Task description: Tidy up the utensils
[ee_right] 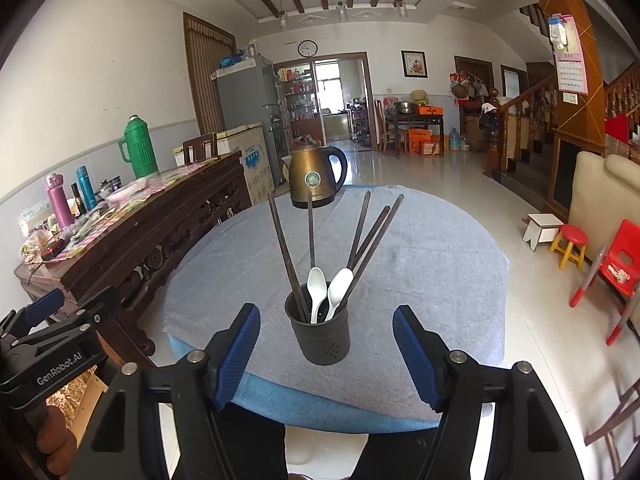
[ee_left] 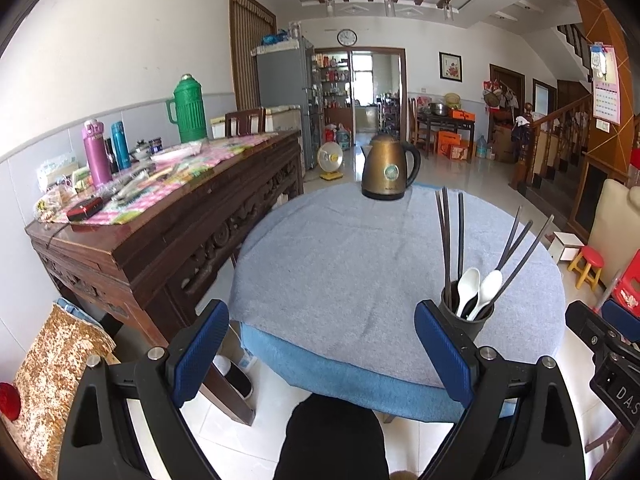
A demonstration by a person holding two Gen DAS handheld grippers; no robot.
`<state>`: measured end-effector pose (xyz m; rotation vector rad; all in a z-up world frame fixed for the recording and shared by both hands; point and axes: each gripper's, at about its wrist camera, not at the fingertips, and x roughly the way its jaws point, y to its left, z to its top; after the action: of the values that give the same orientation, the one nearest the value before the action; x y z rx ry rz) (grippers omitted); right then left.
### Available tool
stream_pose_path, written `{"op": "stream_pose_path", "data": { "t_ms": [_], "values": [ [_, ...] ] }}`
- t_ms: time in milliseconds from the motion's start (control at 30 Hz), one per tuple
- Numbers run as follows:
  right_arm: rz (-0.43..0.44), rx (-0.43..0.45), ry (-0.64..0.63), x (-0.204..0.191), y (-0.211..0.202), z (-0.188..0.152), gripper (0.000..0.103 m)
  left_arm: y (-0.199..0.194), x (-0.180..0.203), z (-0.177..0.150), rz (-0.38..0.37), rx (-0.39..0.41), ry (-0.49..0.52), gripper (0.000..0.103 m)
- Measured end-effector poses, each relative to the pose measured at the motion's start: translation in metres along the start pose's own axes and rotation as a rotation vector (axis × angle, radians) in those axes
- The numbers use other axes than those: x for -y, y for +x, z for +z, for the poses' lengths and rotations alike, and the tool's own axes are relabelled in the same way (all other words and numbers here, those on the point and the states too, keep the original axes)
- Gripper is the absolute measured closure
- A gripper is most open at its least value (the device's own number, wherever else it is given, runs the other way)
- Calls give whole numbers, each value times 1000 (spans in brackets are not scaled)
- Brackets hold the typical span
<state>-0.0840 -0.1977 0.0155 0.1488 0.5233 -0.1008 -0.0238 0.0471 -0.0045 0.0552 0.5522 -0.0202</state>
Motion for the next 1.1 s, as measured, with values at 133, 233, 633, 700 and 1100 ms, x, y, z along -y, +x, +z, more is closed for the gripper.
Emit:
{"op": "stream_pose_path", "data": {
  "t_ms": [133,233,633,700,1100],
  "values": [
    [-3,-18,4,2,6,-3,30,8,4,-5,-6,-27,1,9],
    [-2,-27,7,4,10,-5,30,10,7,-7,-5,-35,10,9],
    [-7,-55,21,3,21,-13,30,17,7,-9,-11,-61,9,9],
    [-11,-54,23,3,21,-13,30,19,6,-9,-12,-64,9,9],
    [-24,-65,41,5,31,-14,30,32,10,-11,-15,-94,23,9]
  ]
}}
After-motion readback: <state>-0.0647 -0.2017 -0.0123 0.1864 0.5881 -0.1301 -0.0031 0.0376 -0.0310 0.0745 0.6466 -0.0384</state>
